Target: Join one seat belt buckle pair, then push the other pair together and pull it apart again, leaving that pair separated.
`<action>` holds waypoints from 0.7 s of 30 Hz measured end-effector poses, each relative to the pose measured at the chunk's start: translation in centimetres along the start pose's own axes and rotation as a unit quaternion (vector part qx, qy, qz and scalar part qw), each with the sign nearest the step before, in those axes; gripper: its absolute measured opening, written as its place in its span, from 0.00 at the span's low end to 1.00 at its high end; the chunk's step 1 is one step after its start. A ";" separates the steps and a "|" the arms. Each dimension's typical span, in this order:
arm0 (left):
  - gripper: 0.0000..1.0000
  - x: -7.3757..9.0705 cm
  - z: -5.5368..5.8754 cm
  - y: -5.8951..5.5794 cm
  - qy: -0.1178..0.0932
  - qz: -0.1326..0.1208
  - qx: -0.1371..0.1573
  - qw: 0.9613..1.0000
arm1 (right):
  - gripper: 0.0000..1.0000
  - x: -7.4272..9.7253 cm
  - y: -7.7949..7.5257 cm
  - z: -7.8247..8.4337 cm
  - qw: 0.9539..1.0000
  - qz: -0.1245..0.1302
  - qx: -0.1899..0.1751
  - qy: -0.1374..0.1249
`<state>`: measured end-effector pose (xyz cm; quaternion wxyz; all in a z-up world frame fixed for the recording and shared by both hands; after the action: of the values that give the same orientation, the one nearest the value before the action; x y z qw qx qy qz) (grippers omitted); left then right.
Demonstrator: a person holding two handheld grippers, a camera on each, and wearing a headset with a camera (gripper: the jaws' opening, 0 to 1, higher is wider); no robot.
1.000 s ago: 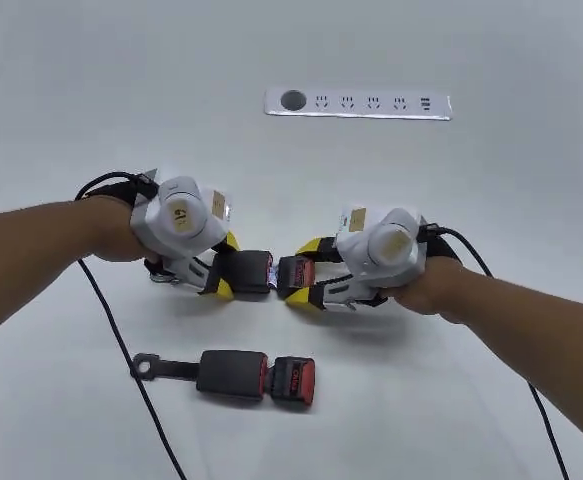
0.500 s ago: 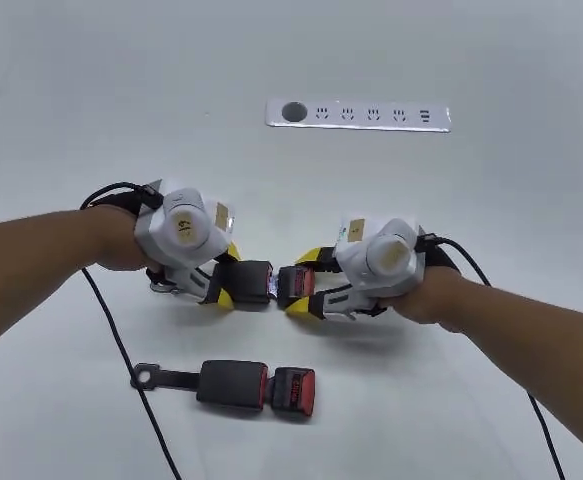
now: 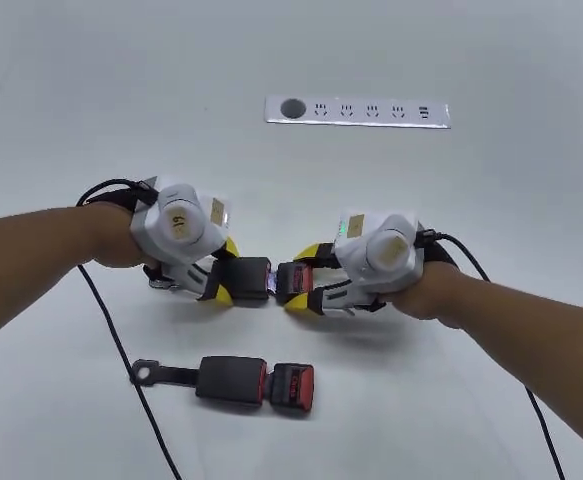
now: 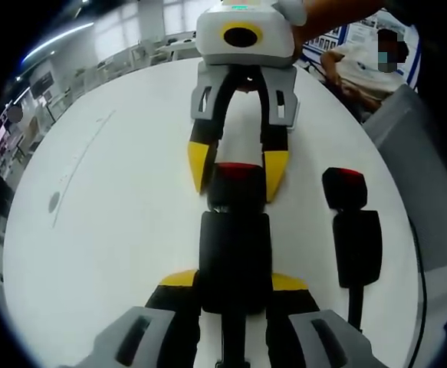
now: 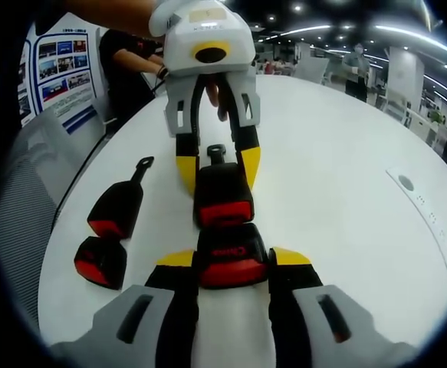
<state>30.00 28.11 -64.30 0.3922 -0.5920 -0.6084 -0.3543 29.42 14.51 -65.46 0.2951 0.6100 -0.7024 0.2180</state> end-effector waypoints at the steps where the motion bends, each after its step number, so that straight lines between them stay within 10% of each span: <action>1: 0.33 0.0 0.0 0.0 -0.001 0.001 0.000 1.000 | 0.34 0.0 0.0 0.0 1.000 0.000 0.000 -0.001; 21: 0.33 0.2 0.3 -0.3 -0.041 0.006 -0.008 0.999 | 0.34 -0.1 0.1 -0.1 1.000 -0.007 0.004 -0.006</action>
<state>29.72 28.44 -64.27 0.3644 -0.6128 -0.6173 -0.3327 29.34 14.68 -65.39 0.2897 0.6171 -0.6991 0.2155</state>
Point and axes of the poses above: the centre of the closed fingertips' face, and the gripper's own axes: x roughly backward along the fingers, y roughly to its left, z roughly out of its underside, the point moved 6 cm from there along x, roughly backward along the fingers, and after that the axes turned 3 degrees about y, right-handed, at the moved point
